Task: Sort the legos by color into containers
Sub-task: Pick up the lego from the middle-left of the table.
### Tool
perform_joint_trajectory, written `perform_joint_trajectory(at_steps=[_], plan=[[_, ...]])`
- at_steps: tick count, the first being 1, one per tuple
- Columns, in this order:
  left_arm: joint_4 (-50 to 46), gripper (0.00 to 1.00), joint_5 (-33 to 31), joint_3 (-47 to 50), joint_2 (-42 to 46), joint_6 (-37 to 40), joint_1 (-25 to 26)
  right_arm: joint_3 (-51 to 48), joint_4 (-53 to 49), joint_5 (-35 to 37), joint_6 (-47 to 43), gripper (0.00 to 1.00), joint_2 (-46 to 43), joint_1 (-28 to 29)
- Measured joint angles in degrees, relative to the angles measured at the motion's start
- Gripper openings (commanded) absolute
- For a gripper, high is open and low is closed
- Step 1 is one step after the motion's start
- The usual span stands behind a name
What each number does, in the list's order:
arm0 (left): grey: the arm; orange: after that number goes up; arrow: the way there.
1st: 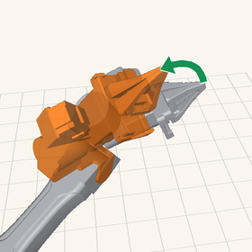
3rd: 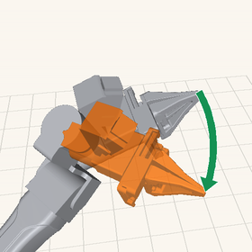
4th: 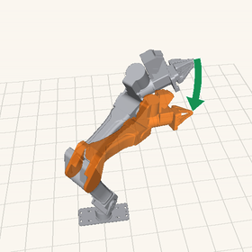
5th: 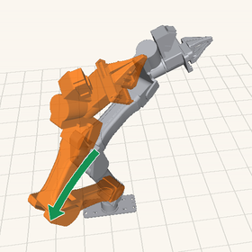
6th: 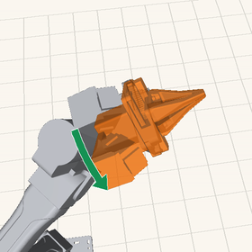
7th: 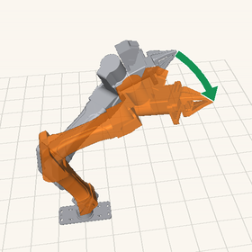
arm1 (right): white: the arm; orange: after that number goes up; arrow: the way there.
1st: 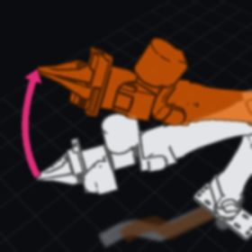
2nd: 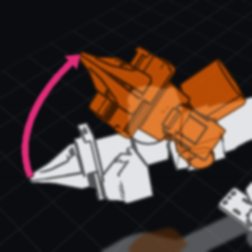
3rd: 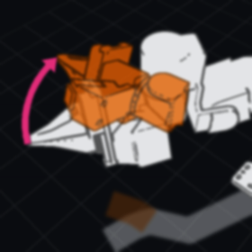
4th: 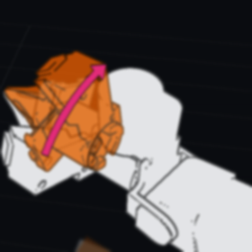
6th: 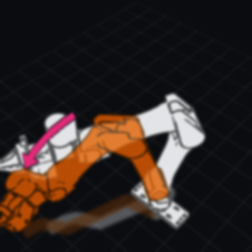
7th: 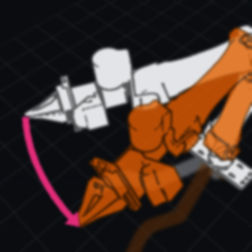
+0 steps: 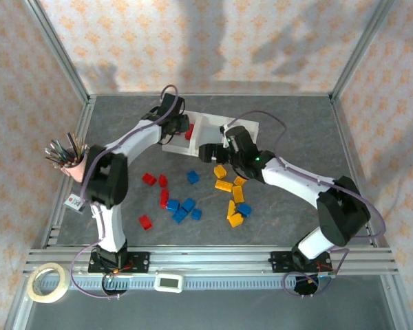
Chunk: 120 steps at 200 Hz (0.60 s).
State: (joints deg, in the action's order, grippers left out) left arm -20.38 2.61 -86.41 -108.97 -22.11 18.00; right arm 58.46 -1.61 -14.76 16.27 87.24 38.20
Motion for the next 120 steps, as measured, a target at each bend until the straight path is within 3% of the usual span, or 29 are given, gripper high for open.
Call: perform_joint_trajectory(at_steps=[45, 120], plan=[[4.0, 0.56, 1.8, 17.1, 19.5, -2.2, 0.0, -5.6, 0.8, -2.4, 0.6, 1.0, -5.2, 0.6], [4.7, 0.66, 3.1, 39.8, 36.0, -6.0, 0.0, -16.2, 7.2, -0.2, 1.8, 1.0, -9.3, 8.7]])
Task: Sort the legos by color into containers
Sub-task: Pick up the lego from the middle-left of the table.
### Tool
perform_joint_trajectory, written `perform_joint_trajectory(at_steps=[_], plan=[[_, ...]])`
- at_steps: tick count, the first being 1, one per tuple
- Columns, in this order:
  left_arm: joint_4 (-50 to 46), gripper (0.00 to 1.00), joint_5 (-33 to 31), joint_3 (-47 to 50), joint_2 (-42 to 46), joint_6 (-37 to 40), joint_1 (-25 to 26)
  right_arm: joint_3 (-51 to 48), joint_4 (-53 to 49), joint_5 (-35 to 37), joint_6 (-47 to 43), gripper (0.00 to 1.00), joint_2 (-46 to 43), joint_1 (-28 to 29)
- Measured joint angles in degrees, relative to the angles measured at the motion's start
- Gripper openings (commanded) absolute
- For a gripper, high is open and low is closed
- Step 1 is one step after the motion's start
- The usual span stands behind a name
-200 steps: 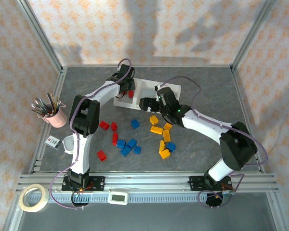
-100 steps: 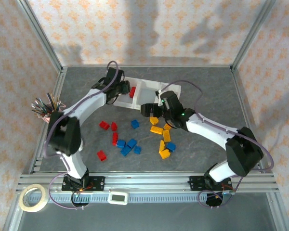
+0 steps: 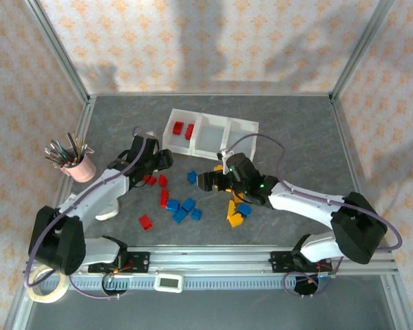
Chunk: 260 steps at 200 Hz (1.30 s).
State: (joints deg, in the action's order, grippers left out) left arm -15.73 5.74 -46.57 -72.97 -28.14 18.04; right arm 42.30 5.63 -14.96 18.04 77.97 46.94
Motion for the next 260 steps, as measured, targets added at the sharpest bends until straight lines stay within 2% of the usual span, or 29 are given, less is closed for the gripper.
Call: perform_joint_trajectory(at_steps=[22, 47, 99, 167, 232, 260], plan=[[0.0, 0.72, -0.9, 3.4, 4.0, -1.0, 0.0, -3.5, 4.6, 0.4, 1.9, 1.0, 0.0, 1.6], [0.0, 0.78, -2.0, 5.1, 4.7, -1.6, 0.0, -5.7, 8.8, 1.0, 3.4, 1.0, 0.2, 4.1], [0.6, 0.78, -3.1, 5.8, -1.7, -1.6, 0.0, -6.4, 13.7, 1.9, 5.3, 1.0, 2.1, 5.5], [3.2, 0.58, -2.5, 5.9, -9.0, -1.0, 0.0, -6.5, 15.0, 2.5, 5.8, 1.0, 4.4, 5.5], [3.5, 0.49, -1.4, 5.9, -11.2, 0.7, 1.8, -6.5, 15.1, 2.5, 6.0, 1.0, 6.0, 5.5], [3.4, 0.4, -1.5, 5.8, -12.6, 1.6, 2.8, -6.5, 15.4, 2.5, 6.0, 1.0, 6.3, 5.5]])
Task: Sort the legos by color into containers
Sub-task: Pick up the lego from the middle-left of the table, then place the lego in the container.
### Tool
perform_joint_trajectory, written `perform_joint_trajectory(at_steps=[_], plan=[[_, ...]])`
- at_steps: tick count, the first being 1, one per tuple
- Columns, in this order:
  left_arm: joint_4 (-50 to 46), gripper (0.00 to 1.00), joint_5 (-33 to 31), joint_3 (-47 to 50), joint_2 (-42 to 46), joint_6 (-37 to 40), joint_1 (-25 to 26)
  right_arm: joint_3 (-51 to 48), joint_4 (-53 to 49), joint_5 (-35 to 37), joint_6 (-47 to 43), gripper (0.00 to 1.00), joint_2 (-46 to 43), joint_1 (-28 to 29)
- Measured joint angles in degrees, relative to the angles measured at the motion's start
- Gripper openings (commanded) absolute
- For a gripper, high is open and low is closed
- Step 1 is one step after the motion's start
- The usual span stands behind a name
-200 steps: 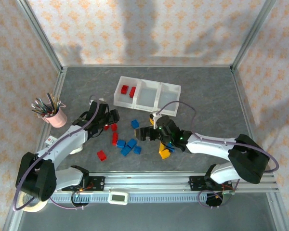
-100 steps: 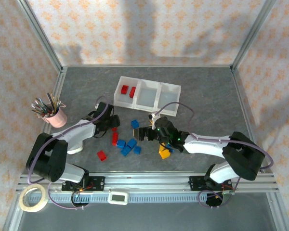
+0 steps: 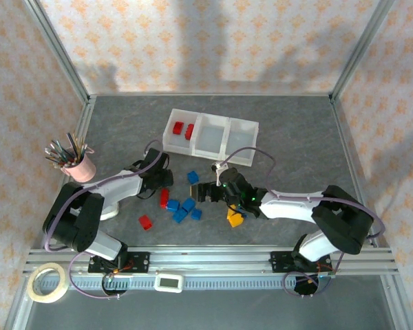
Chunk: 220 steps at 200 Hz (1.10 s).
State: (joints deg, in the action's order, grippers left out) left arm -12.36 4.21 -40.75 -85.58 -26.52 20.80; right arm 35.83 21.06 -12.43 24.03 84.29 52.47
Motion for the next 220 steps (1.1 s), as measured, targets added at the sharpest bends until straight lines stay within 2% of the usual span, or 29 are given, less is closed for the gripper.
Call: perform_joint_trajectory(at_steps=[47, 67, 114, 174, 195, 220], plan=[[-0.1, 0.22, -0.2, -0.1, -0.7, 0.5, 0.1, 0.0, 0.0, 0.2, 0.0, 1.0, 0.1, 0.0], [-0.3, 0.18, -0.2, -0.3, -0.6, 0.6, 0.1, 0.0, 0.0, 0.5, 0.0, 1.0, 0.1, 0.0], [-1.6, 0.14, -0.2, -2.7, 1.9, 0.6, 0.1, 2.4, -2.6, 1.1, -0.3, 1.0, -0.3, 0.0], [-2.5, 0.14, -1.1, -15.0, 2.7, 0.6, 0.1, 9.9, -7.1, 2.0, -1.6, 1.0, -2.2, -4.1], [-2.6, 0.14, -1.9, -21.3, -0.1, 0.7, 0.1, 10.7, -8.1, 2.1, -2.2, 1.0, -2.2, -5.7], [-2.9, 0.14, -3.1, -29.9, -7.3, 0.6, 0.1, 11.6, -9.5, 2.2, -2.7, 1.0, -1.9, -7.6]])
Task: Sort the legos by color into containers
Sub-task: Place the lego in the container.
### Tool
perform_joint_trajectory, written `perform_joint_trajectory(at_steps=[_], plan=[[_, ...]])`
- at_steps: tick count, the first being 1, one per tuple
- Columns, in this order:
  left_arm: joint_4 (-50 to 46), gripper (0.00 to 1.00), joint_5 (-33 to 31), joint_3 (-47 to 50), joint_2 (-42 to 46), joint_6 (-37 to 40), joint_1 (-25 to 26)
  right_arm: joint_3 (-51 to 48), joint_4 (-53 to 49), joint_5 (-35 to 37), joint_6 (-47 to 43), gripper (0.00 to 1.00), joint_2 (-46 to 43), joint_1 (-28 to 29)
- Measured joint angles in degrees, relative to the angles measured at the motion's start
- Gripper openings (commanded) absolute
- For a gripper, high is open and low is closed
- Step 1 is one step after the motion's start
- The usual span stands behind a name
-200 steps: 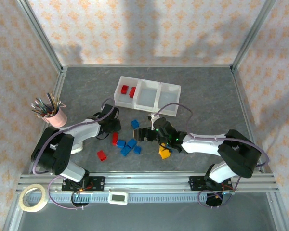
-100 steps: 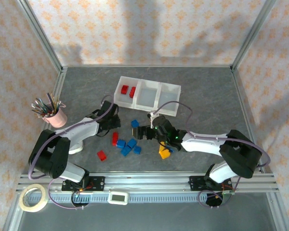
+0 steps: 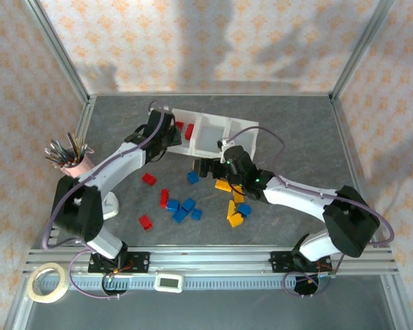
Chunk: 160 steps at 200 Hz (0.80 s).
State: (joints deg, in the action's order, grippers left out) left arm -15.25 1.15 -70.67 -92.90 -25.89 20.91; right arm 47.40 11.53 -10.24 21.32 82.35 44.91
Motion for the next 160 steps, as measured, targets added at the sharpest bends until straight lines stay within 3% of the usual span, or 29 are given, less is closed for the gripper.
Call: perform_joint_trajectory(at_steps=[50, 77, 131, 160], plan=[[-3.0, 0.14, -2.7, -15.1, -16.5, 0.0, 0.0, 1.5, -0.6, 0.0, -0.8, 1.0, 1.5, -1.8], [-3.8, 0.15, -3.4, -18.1, -22.3, 0.0, -0.3, 1.8, -1.3, 0.0, -1.4, 1.0, 2.0, -2.0], [-7.2, 0.43, -4.0, -22.0, -28.1, 0.5, -0.8, 3.6, -1.7, -0.3, -2.8, 1.0, 2.5, -2.3], [-7.8, 0.48, -4.7, -22.4, -27.5, 0.5, -0.8, 4.4, -2.3, -0.9, -3.5, 1.0, 2.5, -2.3]])
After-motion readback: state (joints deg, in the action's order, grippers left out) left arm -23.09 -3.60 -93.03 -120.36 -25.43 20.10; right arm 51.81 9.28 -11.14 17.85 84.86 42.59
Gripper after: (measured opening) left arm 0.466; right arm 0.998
